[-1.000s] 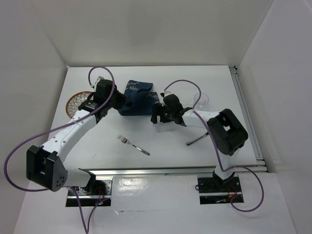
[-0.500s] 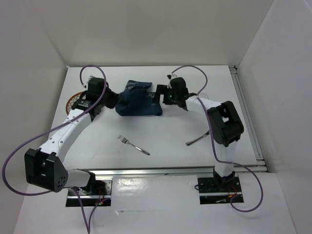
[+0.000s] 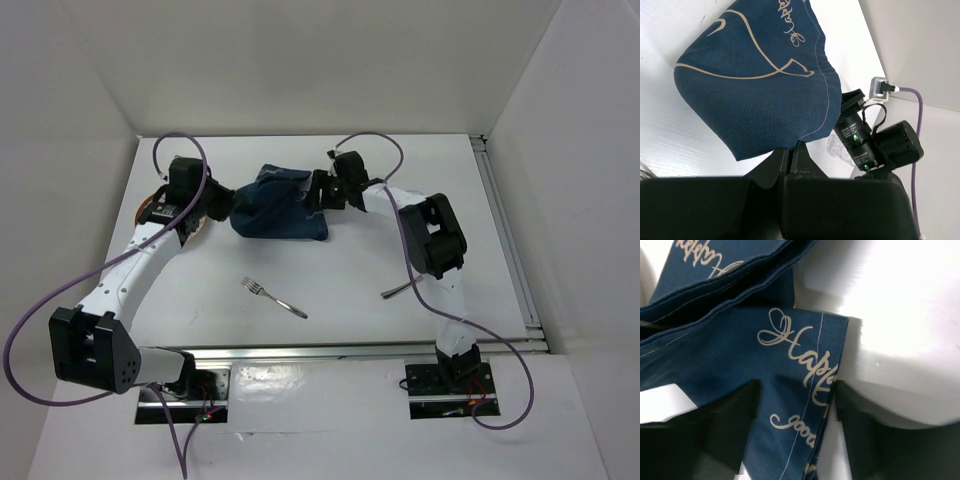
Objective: Set the dinner table for one person
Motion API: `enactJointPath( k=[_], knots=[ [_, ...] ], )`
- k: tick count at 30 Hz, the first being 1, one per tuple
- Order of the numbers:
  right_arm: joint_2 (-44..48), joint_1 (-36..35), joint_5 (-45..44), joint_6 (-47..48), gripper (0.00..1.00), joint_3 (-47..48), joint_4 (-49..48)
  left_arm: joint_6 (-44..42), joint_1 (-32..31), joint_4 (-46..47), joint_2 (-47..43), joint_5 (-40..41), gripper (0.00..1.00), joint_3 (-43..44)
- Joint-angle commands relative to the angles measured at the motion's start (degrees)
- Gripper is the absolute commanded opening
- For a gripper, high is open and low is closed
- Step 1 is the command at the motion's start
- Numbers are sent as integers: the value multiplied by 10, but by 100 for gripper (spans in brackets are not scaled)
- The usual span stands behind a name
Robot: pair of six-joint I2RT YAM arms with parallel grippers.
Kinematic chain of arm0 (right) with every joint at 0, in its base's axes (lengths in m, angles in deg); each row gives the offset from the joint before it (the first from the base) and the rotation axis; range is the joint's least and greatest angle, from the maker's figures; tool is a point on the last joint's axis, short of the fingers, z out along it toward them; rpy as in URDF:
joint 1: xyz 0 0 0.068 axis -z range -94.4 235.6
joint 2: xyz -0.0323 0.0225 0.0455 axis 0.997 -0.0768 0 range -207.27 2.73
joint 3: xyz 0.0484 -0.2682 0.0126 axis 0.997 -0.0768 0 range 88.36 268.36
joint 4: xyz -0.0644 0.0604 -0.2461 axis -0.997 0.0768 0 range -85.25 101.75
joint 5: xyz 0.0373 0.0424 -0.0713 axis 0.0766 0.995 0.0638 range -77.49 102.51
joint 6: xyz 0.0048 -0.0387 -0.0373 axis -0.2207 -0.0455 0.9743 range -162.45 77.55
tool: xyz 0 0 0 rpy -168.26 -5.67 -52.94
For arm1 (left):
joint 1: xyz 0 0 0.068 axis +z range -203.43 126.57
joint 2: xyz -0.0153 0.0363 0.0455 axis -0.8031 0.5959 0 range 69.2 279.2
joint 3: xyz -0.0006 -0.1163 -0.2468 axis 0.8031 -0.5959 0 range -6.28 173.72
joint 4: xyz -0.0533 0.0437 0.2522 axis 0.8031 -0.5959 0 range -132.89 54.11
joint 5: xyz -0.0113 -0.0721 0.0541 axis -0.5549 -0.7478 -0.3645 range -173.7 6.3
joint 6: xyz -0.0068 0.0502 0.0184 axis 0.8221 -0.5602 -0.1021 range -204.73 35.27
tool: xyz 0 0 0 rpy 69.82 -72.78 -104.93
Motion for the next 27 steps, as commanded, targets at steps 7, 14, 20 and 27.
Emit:
enactJointPath(
  k=[7, 14, 20, 27],
  knots=[
    [-40, -3, 94, -14, 0, 84, -17, 2, 17, 22, -5, -31, 0, -8],
    [-6, 56, 40, 4, 0, 233, 20, -19, 85, 27, 67, -78, 0, 79],
    [61, 101, 68, 27, 0, 293, 6, 1, 150, 43, 120, -163, 0, 173],
    [304, 79, 33, 115, 0, -162, -136, 98, 181, 149, 74, -284, 0, -35]
  ],
)
